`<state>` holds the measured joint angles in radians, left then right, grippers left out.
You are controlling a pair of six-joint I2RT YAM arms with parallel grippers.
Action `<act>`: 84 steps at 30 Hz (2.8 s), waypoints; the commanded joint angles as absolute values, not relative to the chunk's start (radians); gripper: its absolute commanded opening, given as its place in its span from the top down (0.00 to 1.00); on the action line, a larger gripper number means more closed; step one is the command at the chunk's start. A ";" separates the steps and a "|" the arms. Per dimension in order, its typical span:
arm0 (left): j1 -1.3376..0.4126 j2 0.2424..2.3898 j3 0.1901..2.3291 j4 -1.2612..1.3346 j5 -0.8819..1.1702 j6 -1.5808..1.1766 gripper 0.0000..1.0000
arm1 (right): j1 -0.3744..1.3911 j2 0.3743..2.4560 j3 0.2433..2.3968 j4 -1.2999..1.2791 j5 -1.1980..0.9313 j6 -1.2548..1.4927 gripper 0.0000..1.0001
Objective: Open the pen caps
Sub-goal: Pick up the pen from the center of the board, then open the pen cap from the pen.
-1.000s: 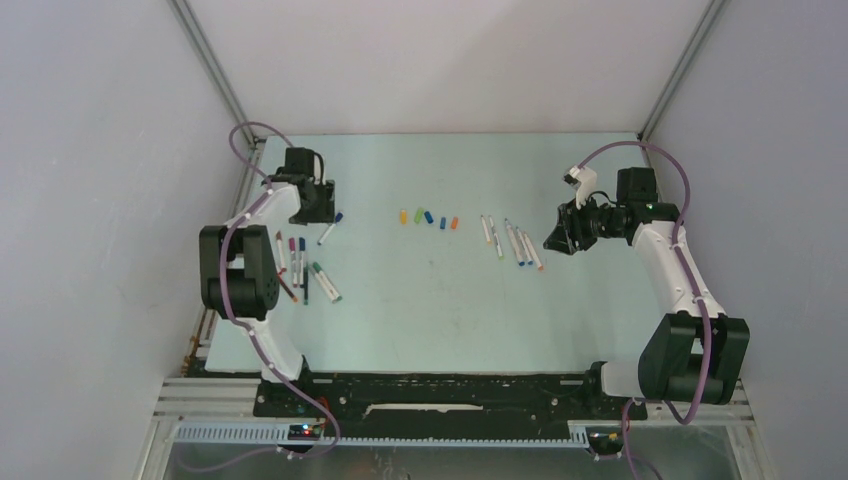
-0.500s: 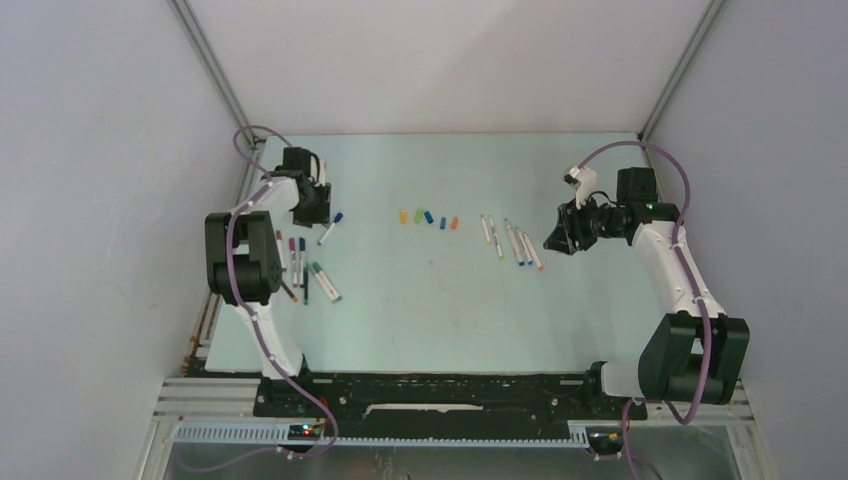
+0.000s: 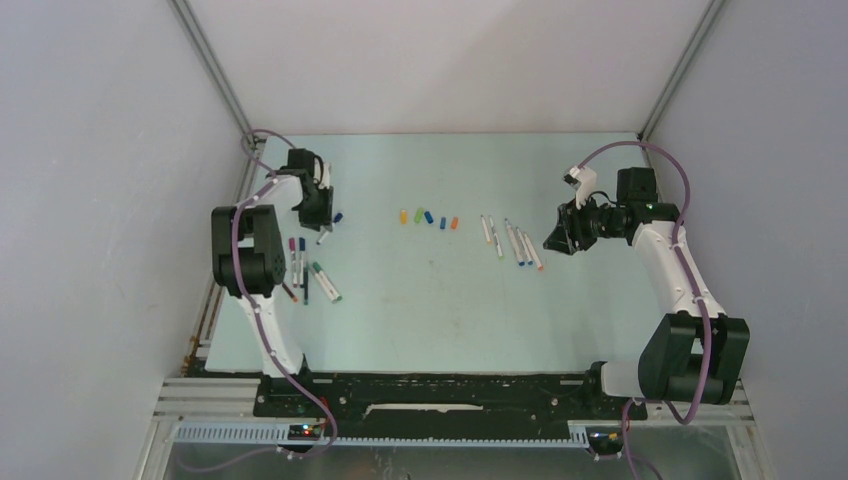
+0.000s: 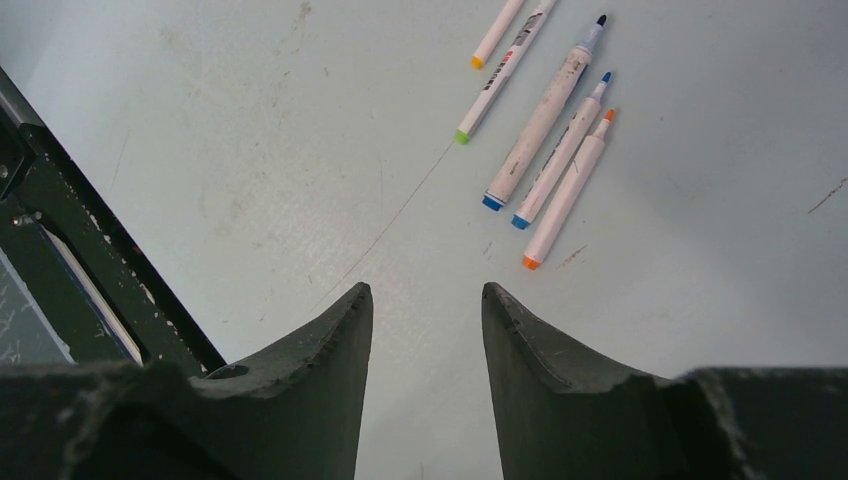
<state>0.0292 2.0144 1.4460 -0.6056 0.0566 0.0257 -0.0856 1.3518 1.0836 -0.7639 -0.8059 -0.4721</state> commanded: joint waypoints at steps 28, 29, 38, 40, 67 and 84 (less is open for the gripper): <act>-0.030 2.053 1.547 -0.730 0.035 -0.051 0.70 | -0.110 1.307 1.090 -0.770 -0.850 -0.486 0.52; -0.031 2.054 1.547 -0.730 0.033 -0.051 0.74 | -0.110 1.308 1.090 -0.770 -0.850 -0.485 0.52; -0.097 2.002 1.535 -0.727 0.017 -0.062 0.92 | -0.112 1.302 1.090 -0.777 -0.875 -0.486 0.52; -0.112 1.976 1.516 -0.717 0.018 -0.078 0.94 | -0.111 1.304 1.089 -0.781 -0.894 -0.484 0.52; -0.523 1.235 0.597 0.661 0.330 -0.778 1.00 | 0.120 1.171 0.758 -0.053 -1.342 0.100 0.52; -0.870 1.486 0.733 0.870 0.183 -0.822 1.00 | 0.065 1.194 0.707 0.216 -1.309 0.433 0.35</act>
